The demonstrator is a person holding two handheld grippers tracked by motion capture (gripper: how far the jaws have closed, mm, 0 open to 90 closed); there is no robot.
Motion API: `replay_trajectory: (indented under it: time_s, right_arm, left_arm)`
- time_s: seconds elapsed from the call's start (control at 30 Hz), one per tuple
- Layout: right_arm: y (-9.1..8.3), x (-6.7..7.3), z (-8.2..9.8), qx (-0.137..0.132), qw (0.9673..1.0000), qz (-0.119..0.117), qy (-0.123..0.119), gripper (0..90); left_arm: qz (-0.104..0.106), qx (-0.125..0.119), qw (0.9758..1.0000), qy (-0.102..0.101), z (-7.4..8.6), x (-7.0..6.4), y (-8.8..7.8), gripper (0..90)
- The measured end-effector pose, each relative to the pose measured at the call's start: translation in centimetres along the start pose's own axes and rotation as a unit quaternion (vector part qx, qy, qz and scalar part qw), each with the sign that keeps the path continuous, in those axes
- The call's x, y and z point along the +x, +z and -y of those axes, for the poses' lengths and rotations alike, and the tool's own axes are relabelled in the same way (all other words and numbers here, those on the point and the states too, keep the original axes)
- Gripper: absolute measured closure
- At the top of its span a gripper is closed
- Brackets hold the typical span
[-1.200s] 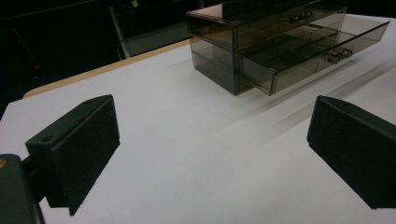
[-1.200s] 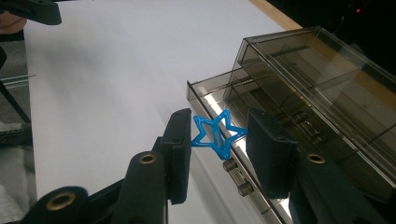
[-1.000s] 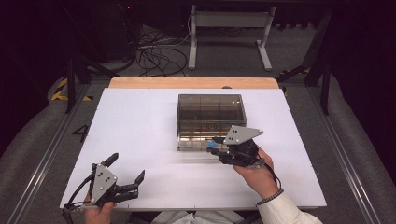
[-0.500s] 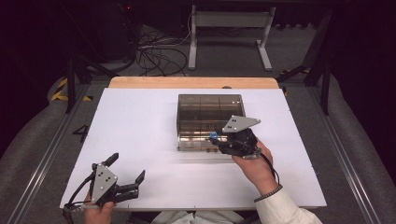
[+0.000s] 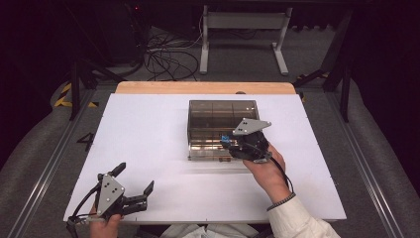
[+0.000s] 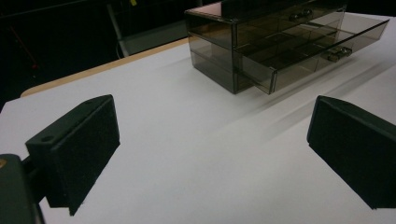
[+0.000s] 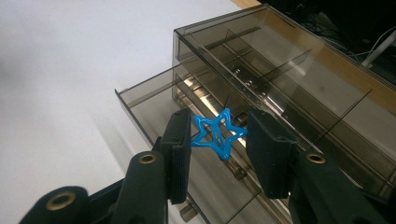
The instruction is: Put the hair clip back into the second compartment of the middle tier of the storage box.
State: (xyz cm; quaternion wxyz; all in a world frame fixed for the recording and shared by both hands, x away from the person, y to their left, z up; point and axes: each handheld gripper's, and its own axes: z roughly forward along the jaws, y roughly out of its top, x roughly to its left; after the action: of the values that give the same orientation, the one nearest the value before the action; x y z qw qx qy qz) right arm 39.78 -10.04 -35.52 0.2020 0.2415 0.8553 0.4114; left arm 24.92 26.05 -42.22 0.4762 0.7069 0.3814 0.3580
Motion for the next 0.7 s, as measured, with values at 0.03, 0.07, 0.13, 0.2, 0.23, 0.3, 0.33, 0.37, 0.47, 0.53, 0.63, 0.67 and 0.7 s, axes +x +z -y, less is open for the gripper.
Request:
replay_trajectory:
  time_s: [0.03,0.07,0.13,0.2,0.23,0.3,0.33,0.37,0.47,0.53,0.63,0.67,0.7]
  right_arm:
    - [0.1,0.0,0.0,0.000,1.0000,0.000,0.001,61.4]
    - [0.3,0.0,0.0,0.001,1.0000,0.001,0.003,61.4]
    - [0.5,0.0,0.0,0.002,1.0000,0.004,0.003,61.4]
    - [0.7,-0.1,0.1,0.005,1.0000,0.003,0.005,61.4]
    - [0.8,-0.1,0.2,0.007,0.9999,0.004,0.009,61.4]
    - [1.0,-0.1,0.3,0.012,0.9998,0.001,0.014,61.4]
    - [1.1,-0.1,0.4,0.015,0.9998,0.001,0.016,61.4]
    - [1.3,-0.1,0.4,0.018,0.9997,0.001,0.017,61.4]
    - [1.7,-0.1,0.7,0.023,0.9996,0.000,0.019,61.4]
    - [2.0,0.0,0.8,0.031,0.9994,0.000,0.018,61.4]
    - [2.4,0.0,1.0,0.041,0.9991,0.000,0.016,61.4]
    - [2.5,0.1,1.0,0.043,0.9989,0.000,0.018,61.4]
    - [2.6,0.1,1.0,0.044,0.9989,0.002,0.016,61.4]
  left_arm:
    - [0.000,-0.001,1.0000,0.001,0.0,0.0,0.0,3.1]
    - [0.000,-0.001,1.0000,0.000,0.0,0.0,0.0,3.1]
    - [0.000,-0.002,1.0000,0.001,0.0,0.0,0.0,3.1]
    - [0.000,-0.001,1.0000,0.001,0.0,0.0,0.0,3.1]
    - [0.000,-0.002,1.0000,0.001,0.0,0.0,0.0,3.1]
    - [0.000,-0.002,1.0000,0.001,0.0,0.0,-0.1,3.1]
    - [-0.001,-0.003,1.0000,0.001,0.0,0.0,-0.1,3.0]
    - [0.000,-0.003,1.0000,0.002,0.0,0.0,-0.1,3.1]
    - [0.000,-0.003,1.0000,0.002,0.0,0.0,-0.1,3.1]
    - [0.000,-0.003,1.0000,0.002,0.0,0.0,-0.1,3.1]
    - [0.000,-0.003,1.0000,0.002,0.0,0.0,-0.1,3.1]
    - [0.000,-0.003,1.0000,0.003,0.0,0.0,-0.2,3.1]
    - [0.000,-0.003,1.0000,0.003,0.0,0.0,-0.2,3.0]
